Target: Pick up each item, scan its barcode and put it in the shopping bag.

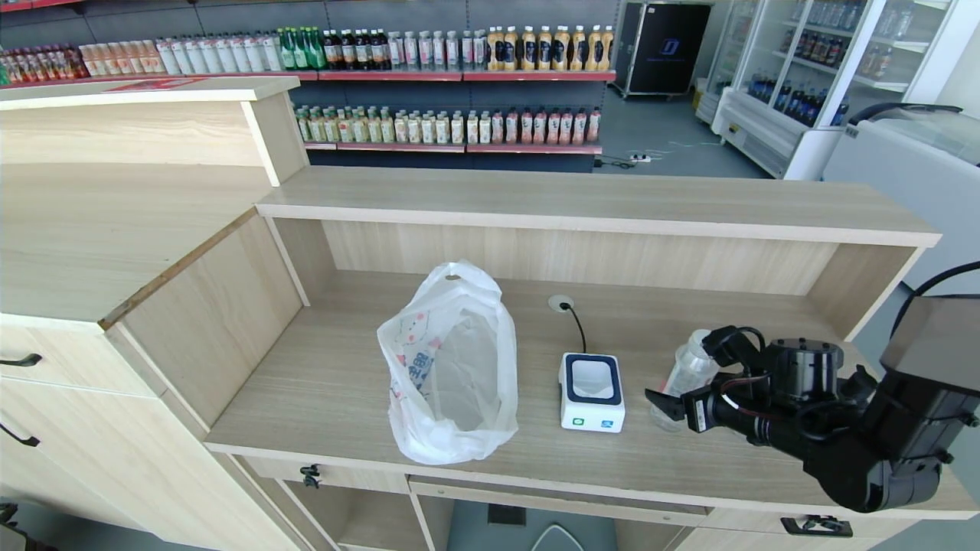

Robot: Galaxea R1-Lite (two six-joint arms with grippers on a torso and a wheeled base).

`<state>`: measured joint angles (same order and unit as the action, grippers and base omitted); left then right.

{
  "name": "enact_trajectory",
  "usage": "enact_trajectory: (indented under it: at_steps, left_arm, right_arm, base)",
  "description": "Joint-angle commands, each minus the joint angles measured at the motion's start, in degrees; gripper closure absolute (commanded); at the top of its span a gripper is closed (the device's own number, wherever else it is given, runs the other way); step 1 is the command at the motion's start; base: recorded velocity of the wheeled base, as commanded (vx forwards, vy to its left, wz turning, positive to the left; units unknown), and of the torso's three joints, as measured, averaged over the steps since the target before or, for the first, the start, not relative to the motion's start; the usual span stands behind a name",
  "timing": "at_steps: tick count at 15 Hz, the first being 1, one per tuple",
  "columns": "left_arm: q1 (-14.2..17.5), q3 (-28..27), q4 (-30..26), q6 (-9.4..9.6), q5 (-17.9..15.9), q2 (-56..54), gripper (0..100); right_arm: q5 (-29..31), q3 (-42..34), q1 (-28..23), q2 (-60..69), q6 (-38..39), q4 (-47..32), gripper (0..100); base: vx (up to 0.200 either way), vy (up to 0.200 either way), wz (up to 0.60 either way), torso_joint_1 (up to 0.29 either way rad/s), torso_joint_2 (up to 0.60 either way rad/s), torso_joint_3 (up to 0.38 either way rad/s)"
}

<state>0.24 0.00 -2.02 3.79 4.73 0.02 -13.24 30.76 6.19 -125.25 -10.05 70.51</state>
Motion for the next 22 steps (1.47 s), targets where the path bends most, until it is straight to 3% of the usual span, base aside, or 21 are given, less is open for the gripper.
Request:
enact_trajectory:
  at_steps: [1,14,15,22]
  left_arm:
    - [0.02,0.00,0.00,-0.01,0.02,-0.02,0]
    - [0.02,0.00,0.00,-0.01,0.02,-0.02,0]
    - [0.02,0.00,0.00,-0.01,0.02,-0.02,0]
    - [0.02,0.00,0.00,-0.01,0.02,-0.02,0]
  right_arm:
    - [-0.21,0.27,0.14,-2.02,-0.41,1.30,0]
    - [-5.04,4.84,1.19,-5.89,-0.77,4.11,0]
    - [-5.04,4.75,1.19,-5.89,-0.77,4.64,100]
    - [-6.01,3.87,0.40,-4.66,-0.24,4.81,100]
  base:
    - [0.000,0.000,0.00,0.000,0.00,0.000]
    - [0.000,0.000,0.00,0.000,0.00,0.000]
    - [0.000,0.000,0.00,0.000,0.00,0.000]
    - [0.000,0.000,0.00,0.000,0.00,0.000]
